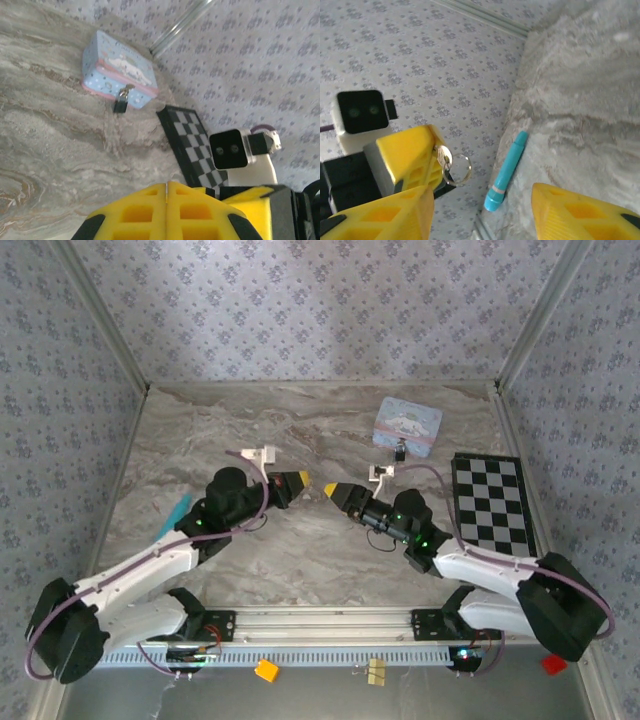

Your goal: Unlock a padlock with a key

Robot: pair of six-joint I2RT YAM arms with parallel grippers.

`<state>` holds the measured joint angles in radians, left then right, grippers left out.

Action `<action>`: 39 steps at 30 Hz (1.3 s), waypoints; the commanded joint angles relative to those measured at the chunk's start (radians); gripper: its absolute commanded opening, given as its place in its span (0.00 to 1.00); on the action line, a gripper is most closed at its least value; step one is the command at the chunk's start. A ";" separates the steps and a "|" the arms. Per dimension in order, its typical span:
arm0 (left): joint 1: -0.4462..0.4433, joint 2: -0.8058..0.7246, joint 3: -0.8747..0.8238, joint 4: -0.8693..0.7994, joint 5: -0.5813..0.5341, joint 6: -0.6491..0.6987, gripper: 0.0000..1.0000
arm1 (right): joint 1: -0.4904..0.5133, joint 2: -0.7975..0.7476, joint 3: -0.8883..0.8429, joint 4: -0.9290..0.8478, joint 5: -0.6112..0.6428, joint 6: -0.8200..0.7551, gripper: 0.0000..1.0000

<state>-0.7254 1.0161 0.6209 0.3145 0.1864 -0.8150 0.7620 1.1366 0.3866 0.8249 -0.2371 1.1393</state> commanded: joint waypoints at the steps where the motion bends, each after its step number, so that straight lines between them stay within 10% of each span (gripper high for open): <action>1: 0.009 -0.026 0.023 -0.013 0.004 -0.063 0.00 | -0.004 -0.033 -0.028 0.061 -0.022 -0.216 0.56; 30: -0.084 0.044 0.148 -0.096 0.123 -0.079 0.00 | -0.007 0.041 -0.054 0.383 -0.200 -0.247 0.55; 39: -0.091 0.074 0.163 -0.097 0.142 -0.073 0.00 | -0.008 0.067 -0.033 0.391 -0.217 -0.242 0.41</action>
<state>-0.8120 1.0840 0.7437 0.2047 0.3042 -0.8845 0.7567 1.1961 0.3191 1.1717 -0.4328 0.8959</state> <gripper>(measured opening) 0.054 0.426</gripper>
